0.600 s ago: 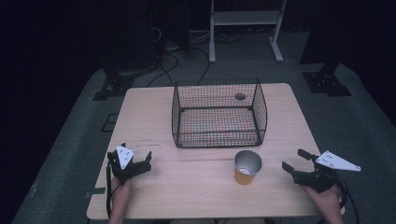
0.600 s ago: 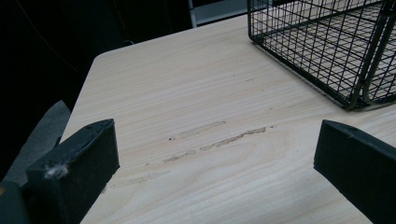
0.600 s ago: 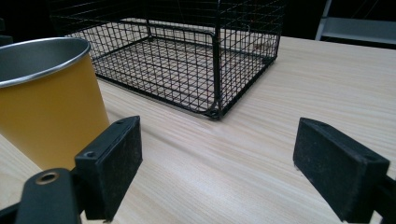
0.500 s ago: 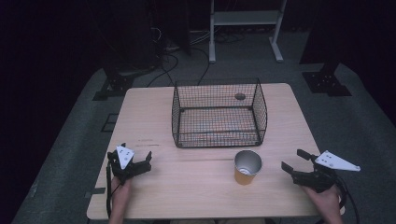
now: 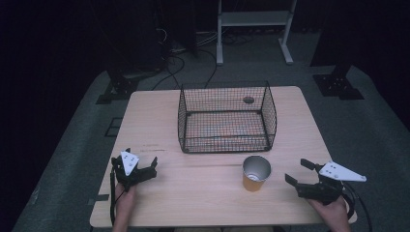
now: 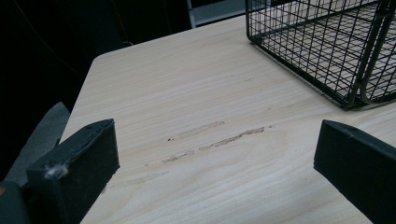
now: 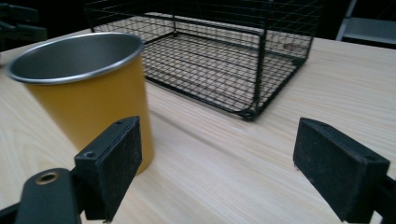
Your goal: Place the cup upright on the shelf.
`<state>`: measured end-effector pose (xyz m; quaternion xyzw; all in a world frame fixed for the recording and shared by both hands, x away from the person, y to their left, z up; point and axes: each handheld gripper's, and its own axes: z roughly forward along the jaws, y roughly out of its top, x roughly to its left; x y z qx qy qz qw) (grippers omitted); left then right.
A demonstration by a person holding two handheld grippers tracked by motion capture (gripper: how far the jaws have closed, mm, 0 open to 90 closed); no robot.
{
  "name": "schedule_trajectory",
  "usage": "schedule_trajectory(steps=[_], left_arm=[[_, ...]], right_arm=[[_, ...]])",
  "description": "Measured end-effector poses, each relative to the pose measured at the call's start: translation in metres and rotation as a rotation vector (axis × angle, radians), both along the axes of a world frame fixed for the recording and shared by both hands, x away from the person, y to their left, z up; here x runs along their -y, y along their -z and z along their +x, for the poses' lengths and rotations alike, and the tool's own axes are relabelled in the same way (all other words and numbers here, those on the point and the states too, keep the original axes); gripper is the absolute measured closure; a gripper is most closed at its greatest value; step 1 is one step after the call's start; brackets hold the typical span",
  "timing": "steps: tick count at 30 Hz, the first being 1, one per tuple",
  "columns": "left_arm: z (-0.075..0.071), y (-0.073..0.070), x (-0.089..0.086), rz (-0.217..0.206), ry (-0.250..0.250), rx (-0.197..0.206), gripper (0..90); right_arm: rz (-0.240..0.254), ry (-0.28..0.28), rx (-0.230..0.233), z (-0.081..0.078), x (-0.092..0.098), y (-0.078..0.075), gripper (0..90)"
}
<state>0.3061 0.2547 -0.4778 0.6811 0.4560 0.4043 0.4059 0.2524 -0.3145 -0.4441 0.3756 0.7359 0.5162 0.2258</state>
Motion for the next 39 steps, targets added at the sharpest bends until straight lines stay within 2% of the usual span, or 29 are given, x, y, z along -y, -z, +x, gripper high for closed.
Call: schedule_trajectory(steps=[18,26,35,39], left_arm=[[0.0,0.0,0.0,-0.003,0.001,0.0,0.0],[0.0,0.0,-0.001,-0.004,0.001,-0.001,0.0],[0.0,0.0,-0.001,-0.004,0.003,-0.001,0.0],[0.0,0.0,-0.001,-0.004,0.003,-0.001,0.0]], right_arm=[[-0.044,-0.142,-0.025,-0.015,-0.043,0.001,13.7],[-0.062,-0.188,-0.045,-0.012,-0.063,0.002,13.7],[-0.102,-0.204,-0.037,-0.006,-0.082,0.001,13.6],[-0.113,-0.186,-0.035,-0.001,-0.087,0.0,13.5]])
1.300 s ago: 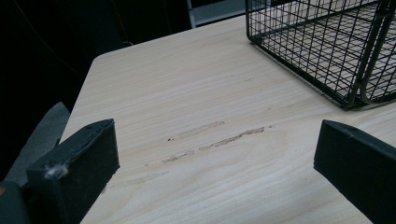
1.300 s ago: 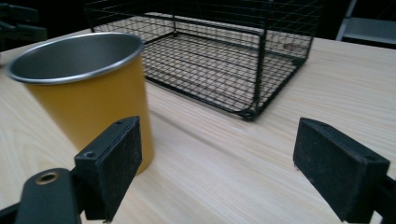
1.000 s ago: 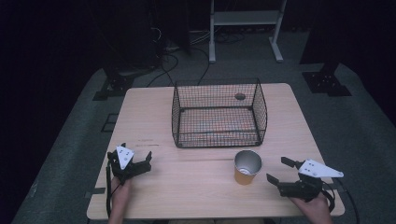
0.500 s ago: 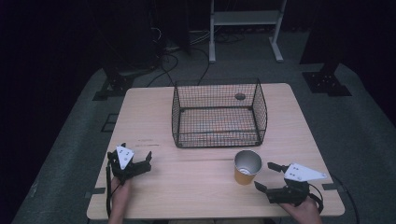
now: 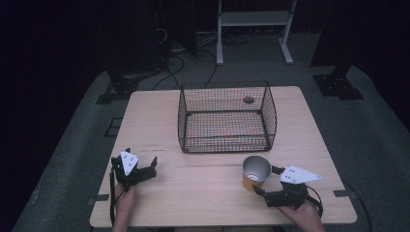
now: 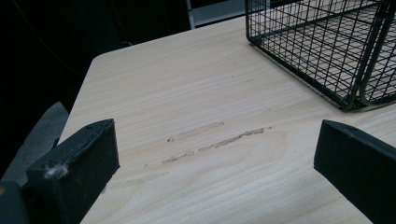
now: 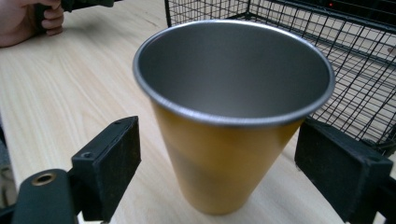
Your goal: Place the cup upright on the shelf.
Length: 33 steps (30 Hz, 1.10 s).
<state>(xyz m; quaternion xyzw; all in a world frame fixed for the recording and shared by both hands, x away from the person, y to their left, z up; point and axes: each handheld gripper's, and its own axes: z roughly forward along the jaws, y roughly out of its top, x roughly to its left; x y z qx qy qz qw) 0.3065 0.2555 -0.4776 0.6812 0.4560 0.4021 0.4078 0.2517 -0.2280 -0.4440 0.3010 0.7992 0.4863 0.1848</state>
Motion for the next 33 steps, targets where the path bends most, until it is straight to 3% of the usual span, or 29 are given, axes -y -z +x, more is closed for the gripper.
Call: schedule_trajectory(steps=[22,33], left_arm=[[0.0,0.0,0.0,-0.002,0.0,-0.001,0.0],[0.0,0.0,0.0,-0.003,0.001,-0.001,0.0]], right_arm=[[-0.013,-0.008,0.013,0.018,-0.02,0.0,14.0],[-0.003,-0.038,0.015,0.025,-0.024,-0.025,14.1]])
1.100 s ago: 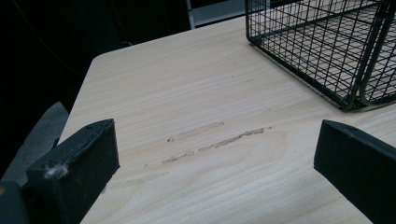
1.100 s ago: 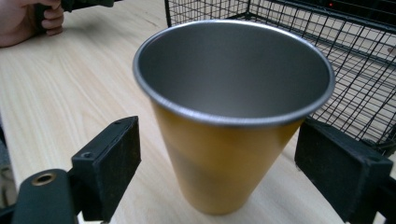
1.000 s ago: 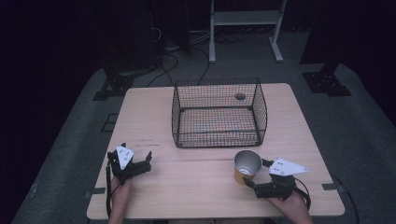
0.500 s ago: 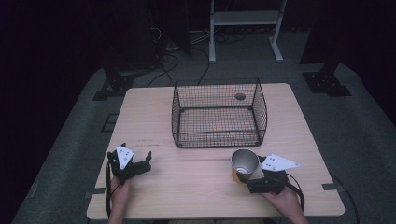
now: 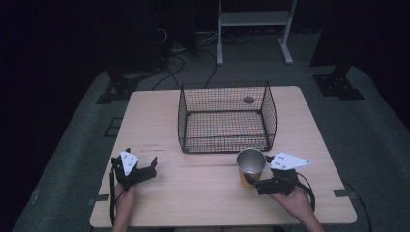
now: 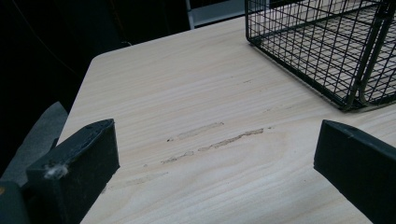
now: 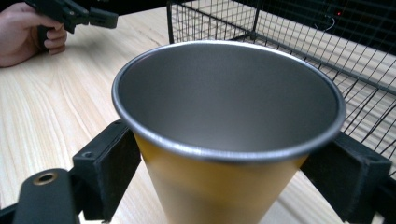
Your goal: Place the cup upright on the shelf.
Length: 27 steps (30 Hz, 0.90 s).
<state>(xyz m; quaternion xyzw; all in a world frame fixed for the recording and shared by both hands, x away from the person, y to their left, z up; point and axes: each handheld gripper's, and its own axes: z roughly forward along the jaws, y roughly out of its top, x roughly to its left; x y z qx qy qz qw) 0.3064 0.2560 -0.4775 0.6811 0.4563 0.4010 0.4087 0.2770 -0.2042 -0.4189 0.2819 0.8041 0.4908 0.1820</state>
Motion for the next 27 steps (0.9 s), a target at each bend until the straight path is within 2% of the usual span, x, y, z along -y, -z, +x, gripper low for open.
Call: schedule_trajectory(steps=[6,14,19,24,27], left_arm=[[0.0,0.0,0.0,-0.002,-0.001,0.001,0.0],[0.0,0.0,0.0,-0.004,-0.001,0.001,0.0],[0.0,0.0,-0.001,-0.006,-0.001,0.0,0.0],[0.0,0.0,-0.001,-0.007,-0.001,0.001,0.0],[0.0,0.0,-0.001,-0.007,-0.001,-0.001,0.0]], right_arm=[[0.021,-0.039,0.001,0.006,-0.006,-0.021,14.1],[0.029,-0.075,0.05,0.017,-0.016,-0.058,14.1],[0.05,-0.082,0.058,0.028,-0.018,-0.077,14.0],[0.049,-0.083,0.074,0.04,-0.02,-0.094,14.0],[0.056,-0.086,0.072,0.048,-0.021,-0.1,14.0]])
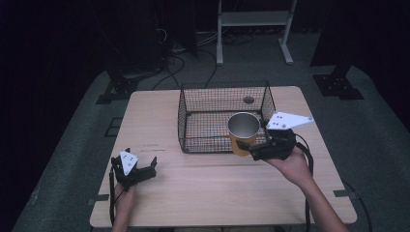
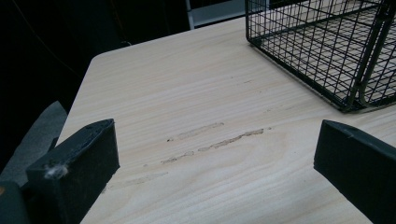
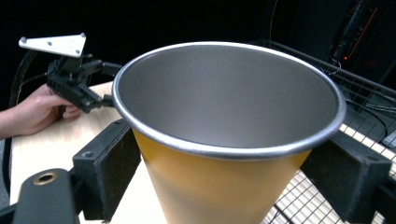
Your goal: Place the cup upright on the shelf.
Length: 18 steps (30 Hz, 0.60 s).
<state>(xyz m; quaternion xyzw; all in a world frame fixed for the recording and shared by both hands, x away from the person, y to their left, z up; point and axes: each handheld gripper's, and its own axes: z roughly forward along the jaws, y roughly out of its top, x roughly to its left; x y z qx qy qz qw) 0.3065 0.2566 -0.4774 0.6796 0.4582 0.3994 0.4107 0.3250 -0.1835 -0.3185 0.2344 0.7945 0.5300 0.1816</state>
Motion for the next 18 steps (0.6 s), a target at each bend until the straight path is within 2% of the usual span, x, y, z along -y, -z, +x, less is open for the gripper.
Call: schedule_trajectory(steps=[10,18], left_arm=[[0.0,0.0,-0.001,-0.002,-0.001,0.001,0.0],[0.0,0.0,-0.001,-0.005,0.0,-0.001,0.0]], right_arm=[[-0.033,-0.009,-0.013,0.032,-0.011,-0.006,14.0],[-0.051,0.001,-0.037,0.069,-0.019,-0.006,14.0]])
